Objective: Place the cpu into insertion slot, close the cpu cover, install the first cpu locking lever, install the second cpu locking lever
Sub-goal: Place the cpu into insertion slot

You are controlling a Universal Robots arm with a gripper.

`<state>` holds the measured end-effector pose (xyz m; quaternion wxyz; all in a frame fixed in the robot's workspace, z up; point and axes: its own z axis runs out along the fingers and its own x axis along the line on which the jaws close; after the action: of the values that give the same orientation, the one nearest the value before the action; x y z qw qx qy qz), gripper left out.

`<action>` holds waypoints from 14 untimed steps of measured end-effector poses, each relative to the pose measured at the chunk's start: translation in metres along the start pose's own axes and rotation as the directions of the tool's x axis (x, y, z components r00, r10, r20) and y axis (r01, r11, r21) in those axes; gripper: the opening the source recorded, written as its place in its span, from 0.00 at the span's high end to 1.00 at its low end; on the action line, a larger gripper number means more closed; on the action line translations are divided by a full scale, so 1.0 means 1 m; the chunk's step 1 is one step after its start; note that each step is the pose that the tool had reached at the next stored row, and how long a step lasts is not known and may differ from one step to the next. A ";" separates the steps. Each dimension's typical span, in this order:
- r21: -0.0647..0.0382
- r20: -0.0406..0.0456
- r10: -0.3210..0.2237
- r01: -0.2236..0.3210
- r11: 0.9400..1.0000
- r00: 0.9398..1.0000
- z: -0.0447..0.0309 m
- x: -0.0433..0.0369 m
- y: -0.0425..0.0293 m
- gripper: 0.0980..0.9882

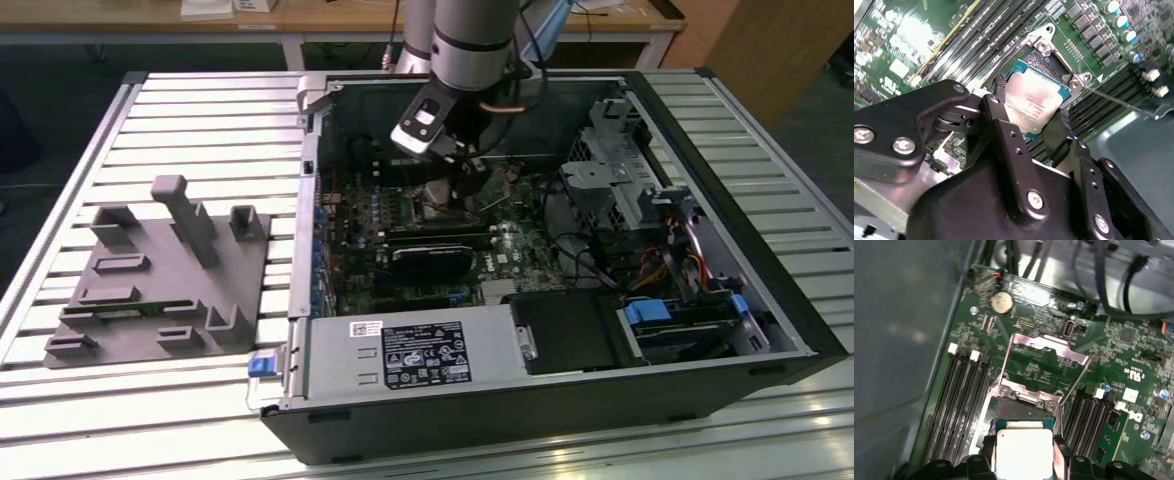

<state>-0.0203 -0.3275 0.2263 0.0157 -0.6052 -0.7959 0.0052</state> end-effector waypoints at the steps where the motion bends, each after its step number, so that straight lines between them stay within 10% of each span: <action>1: 0.000 0.000 0.018 -0.018 1.000 1.000 0.0004 0.0000 0.0000 0.51; 8: -0.002 -0.004 0.144 -0.144 0.990 0.990 0.0040 -0.0001 0.0001 0.51; 14: -0.004 -0.008 0.252 -0.252 0.968 0.968 0.0085 -0.0002 0.0003 0.51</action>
<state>-0.0203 -0.3275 0.2178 0.0163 -0.7014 -0.7125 0.0031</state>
